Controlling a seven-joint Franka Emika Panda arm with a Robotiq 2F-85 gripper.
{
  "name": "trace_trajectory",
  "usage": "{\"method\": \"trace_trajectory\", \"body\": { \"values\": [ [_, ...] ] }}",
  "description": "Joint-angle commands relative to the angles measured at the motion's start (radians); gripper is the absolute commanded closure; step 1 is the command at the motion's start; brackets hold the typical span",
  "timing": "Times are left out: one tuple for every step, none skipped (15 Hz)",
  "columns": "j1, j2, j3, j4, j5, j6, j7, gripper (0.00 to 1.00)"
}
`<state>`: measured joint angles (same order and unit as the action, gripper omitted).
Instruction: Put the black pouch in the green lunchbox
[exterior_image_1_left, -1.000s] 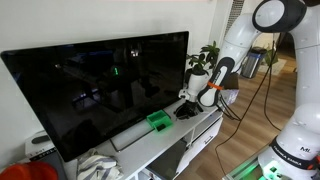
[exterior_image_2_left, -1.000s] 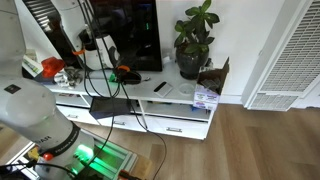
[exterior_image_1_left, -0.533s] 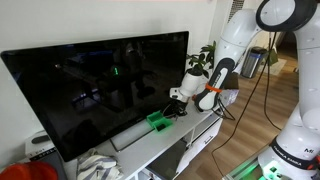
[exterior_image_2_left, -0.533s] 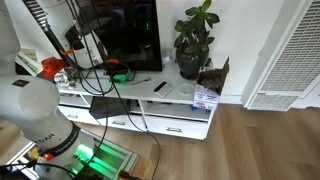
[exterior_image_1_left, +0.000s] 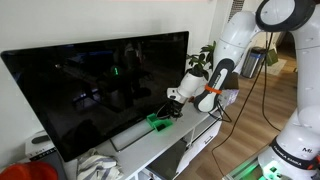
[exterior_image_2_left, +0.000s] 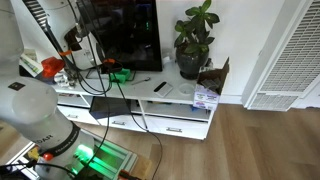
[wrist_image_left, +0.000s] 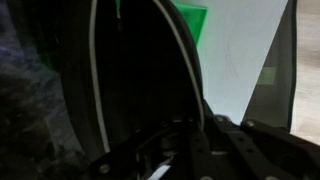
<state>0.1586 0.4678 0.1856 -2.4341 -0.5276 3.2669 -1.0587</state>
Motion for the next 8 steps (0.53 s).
{"method": "trace_trajectory", "body": {
  "values": [
    [-0.068,0.053,0.050,0.039,-0.019,0.025,-0.035,0.98],
    [-0.088,0.065,0.064,0.048,-0.019,0.028,-0.040,0.98],
    [-0.109,0.079,0.079,0.059,-0.020,0.034,-0.045,0.98],
    [-0.145,0.096,0.110,0.069,-0.027,0.042,-0.055,0.98],
    [-0.172,0.114,0.131,0.084,-0.028,0.044,-0.061,0.98],
    [-0.224,0.140,0.180,0.097,-0.037,0.045,-0.074,0.98],
    [-0.261,0.163,0.214,0.112,-0.040,0.041,-0.085,0.98],
    [-0.306,0.188,0.258,0.127,-0.046,0.032,-0.097,0.98]
  ]
}}
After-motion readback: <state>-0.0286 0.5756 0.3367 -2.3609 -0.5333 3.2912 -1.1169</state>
